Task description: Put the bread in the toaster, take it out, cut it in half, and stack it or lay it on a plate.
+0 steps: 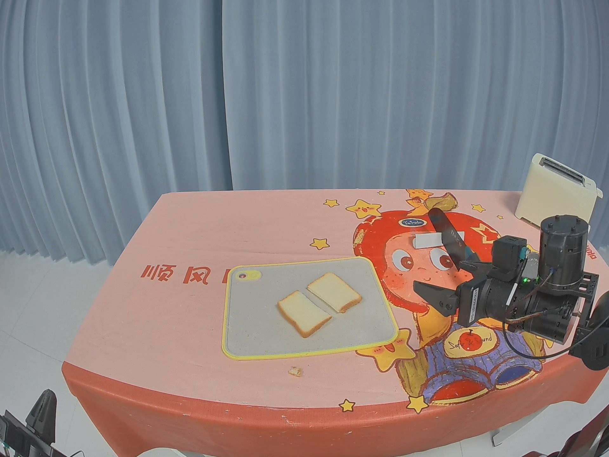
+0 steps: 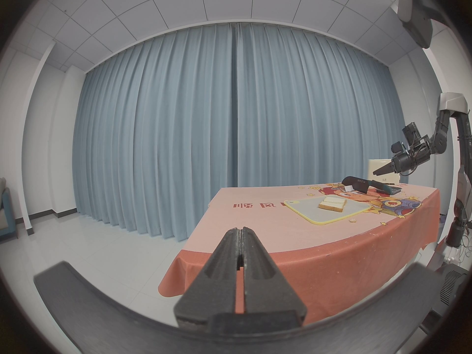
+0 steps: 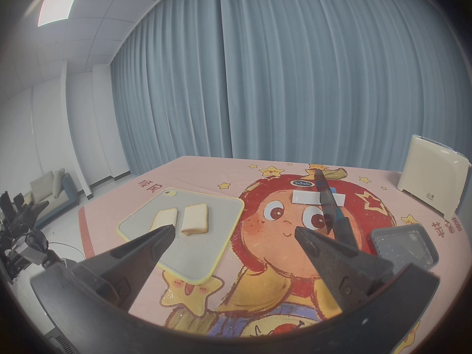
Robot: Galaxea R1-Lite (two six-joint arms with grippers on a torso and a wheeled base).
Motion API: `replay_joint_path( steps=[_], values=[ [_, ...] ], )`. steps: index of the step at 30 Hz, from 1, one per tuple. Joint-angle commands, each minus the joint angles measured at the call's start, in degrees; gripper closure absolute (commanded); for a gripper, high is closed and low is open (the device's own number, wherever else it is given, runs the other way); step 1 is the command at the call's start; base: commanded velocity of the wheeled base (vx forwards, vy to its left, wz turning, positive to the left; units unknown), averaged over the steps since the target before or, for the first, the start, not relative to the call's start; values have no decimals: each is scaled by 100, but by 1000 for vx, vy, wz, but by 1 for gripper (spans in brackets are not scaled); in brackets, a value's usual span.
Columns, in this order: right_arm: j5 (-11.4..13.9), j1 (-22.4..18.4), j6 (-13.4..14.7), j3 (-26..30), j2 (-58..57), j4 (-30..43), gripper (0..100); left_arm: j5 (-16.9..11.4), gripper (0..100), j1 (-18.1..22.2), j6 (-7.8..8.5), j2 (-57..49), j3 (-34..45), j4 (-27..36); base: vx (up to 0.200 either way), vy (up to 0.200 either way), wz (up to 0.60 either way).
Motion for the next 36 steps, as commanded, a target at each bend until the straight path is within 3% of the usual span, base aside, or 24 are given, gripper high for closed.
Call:
replay_joint_path(
  steps=[1, 6, 36],
  values=[
    [-48, 51, -5, -6, 32, -4, 0, 1, 100, 5, -1, 2, 92, -1, 0, 0, 0],
    [-197, 148, -5, 2, 41, -4, 0, 1, 100, 5, -1, 2, 92, -1, 0, 0, 0],
    [-215, 86, -32, -314, 41, 66, 0, 1, 100, 5, -1, 2, 92, -1, 0, 0, 0]
  ],
)
